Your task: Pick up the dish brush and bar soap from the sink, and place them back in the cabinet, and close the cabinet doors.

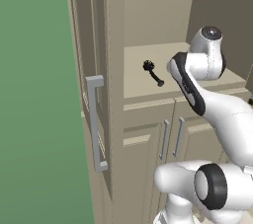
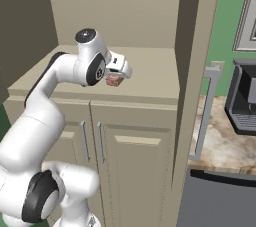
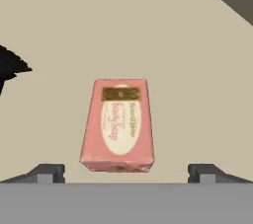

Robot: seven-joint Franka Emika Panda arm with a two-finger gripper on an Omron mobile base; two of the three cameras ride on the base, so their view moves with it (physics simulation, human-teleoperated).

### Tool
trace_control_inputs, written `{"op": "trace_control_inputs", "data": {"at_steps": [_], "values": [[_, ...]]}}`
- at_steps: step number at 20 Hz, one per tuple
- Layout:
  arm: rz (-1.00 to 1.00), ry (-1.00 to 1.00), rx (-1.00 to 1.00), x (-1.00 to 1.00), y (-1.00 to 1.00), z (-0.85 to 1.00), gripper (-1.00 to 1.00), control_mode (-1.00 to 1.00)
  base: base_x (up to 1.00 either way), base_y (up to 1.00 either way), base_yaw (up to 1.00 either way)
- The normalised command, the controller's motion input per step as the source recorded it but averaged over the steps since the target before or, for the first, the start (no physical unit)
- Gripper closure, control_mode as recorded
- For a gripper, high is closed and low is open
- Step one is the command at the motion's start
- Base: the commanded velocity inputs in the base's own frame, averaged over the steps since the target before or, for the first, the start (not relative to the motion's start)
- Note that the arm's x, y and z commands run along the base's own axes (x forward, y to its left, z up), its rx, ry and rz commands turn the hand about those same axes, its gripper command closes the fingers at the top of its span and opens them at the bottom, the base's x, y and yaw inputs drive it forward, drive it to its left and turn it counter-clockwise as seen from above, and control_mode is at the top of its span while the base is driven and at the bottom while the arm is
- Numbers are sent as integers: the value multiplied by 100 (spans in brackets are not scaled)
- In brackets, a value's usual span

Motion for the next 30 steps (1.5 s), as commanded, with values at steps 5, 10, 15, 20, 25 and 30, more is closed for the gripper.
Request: {"op": "trace_control_inputs", "data": {"at_steps": [5,10,15,20,25,30], "values": [[0,-11,0,-44,0,0,-100,-100,0,0,0],[0,-3,0,-26,0,0,-100,-100,0,0,0],[0,0,0,-24,0,5,-100,-100,0,0,0],[0,0,0,-22,0,7,-100,-100,0,0,0],[0,0,0,-26,0,8,-100,-100,0,0,0],[0,0,0,-23,0,4,-100,-100,0,0,0]]}}
